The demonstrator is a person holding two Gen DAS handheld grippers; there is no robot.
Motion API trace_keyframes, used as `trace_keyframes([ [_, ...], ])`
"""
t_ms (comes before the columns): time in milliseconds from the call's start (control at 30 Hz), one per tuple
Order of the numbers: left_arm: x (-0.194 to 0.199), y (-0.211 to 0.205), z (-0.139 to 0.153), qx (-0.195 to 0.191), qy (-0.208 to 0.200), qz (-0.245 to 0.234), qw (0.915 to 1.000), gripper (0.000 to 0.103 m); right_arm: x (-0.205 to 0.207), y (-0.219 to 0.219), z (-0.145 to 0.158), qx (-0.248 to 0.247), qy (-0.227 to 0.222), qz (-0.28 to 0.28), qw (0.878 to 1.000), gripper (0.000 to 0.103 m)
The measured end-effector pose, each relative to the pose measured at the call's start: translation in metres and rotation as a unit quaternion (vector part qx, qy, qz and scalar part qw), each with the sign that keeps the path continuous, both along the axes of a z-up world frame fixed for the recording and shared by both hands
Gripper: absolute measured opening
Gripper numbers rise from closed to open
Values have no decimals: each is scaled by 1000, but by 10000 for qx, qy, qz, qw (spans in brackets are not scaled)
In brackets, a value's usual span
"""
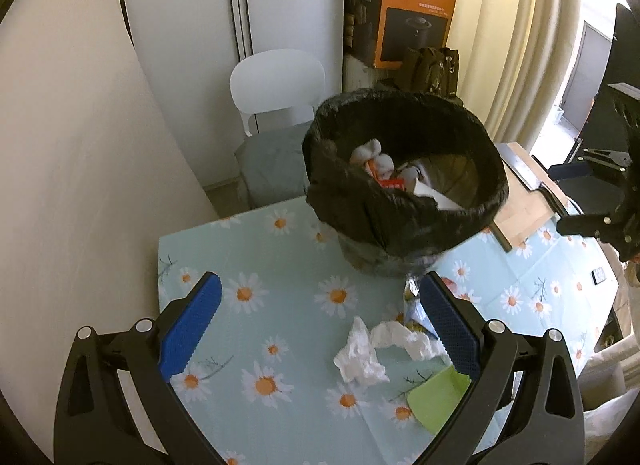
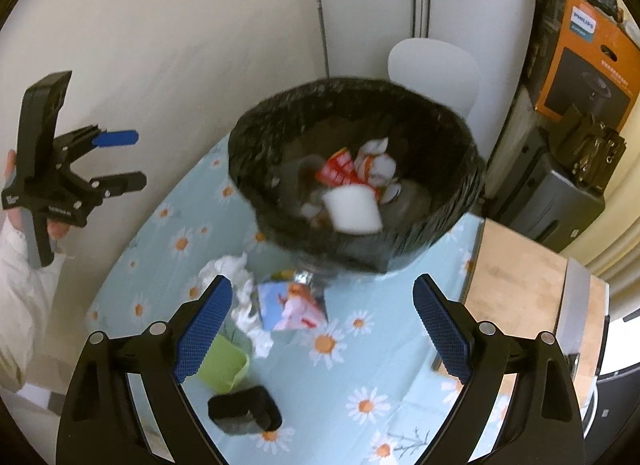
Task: Collect trash
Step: 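Grasp the green paper piece with the left tool while the right tool grasps the black clip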
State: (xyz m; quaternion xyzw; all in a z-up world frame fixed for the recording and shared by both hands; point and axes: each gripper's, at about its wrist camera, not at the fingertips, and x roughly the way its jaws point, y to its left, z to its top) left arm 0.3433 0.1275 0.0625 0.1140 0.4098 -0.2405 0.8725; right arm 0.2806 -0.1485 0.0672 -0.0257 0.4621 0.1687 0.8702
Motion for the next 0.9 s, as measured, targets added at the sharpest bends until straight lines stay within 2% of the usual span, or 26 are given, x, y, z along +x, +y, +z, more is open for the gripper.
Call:
trace_keyframes([
  [333, -19, -6, -28, -15, 238, -113, 9997, 97, -37, 13, -45, 11, 556, 215, 9982, 87],
  [667, -28, -7, -58, 16, 422, -420, 9982, 97, -75, 32, -98, 102, 1098, 288, 9935, 87],
  [900, -32, -10, -78, 115, 573, -735, 9956, 97, -97, 48, -122, 263, 1319, 328, 9904, 87],
])
